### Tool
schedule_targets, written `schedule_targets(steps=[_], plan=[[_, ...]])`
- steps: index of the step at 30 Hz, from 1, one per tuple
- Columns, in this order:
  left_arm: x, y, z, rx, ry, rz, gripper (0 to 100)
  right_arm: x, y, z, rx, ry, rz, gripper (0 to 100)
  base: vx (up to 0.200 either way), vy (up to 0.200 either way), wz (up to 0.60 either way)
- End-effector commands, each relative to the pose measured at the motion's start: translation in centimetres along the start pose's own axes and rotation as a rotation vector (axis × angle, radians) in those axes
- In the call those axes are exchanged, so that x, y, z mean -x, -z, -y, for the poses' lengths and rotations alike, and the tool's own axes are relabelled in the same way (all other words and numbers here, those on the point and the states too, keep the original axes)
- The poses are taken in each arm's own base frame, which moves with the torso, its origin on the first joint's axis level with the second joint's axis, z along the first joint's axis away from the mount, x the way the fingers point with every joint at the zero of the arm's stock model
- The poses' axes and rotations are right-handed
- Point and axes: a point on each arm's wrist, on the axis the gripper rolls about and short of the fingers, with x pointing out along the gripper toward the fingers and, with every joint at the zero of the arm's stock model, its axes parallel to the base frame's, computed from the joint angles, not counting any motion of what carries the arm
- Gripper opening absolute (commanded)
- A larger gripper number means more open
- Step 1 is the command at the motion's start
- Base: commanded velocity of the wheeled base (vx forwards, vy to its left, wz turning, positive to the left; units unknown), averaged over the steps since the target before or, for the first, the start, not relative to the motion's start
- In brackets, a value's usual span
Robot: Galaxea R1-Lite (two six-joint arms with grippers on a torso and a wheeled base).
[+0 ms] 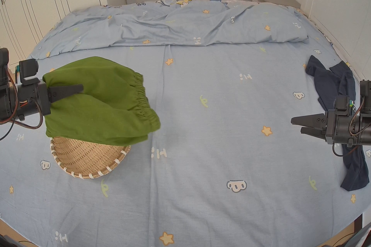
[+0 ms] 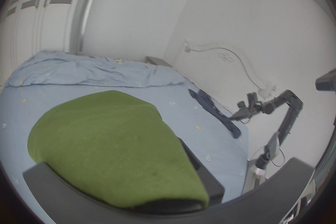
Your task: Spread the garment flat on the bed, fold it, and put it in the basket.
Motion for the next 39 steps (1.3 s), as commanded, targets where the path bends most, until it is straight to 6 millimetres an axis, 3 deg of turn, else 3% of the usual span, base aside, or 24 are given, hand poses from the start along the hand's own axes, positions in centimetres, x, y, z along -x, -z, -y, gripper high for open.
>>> schedule_targets(steps=[1, 6, 10, 16, 28, 39], plan=[[0.6, 2.8, -4.4, 0.156, -0.110, -0.026, 0, 0.0, 0.0, -0.1, 0.002, -0.001, 0.002, 100, 0.000, 0.000, 0.00], [-0.4, 7.5, -6.9, 0.374, -0.134, -0.135, 0, 0.0, 0.0, -0.1, 0.003, -0.005, -0.001, 100, 0.000, 0.000, 0.00], [-0.4, 9.2, -7.0, 0.527, -0.156, -0.167, 0, 0.0, 0.2, -0.3, 0.005, -0.008, -0.006, 100, 0.000, 0.000, 0.00], [-1.8, 8.9, -8.5, 0.708, -0.217, -0.173, 0, 0.3, 0.1, -0.6, 0.015, -0.016, 0.005, 100, 0.000, 0.000, 0.00], [-6.0, 8.7, -13.4, 0.897, -0.451, -0.414, 0, 0.2, 0.3, -0.5, 0.012, -0.013, -0.001, 100, 0.000, 0.000, 0.00], [-8.2, 9.5, -13.7, 0.955, -0.498, -0.566, 0, 0.1, 0.3, -0.4, 0.009, -0.012, -0.005, 100, 0.000, 0.000, 0.00]])
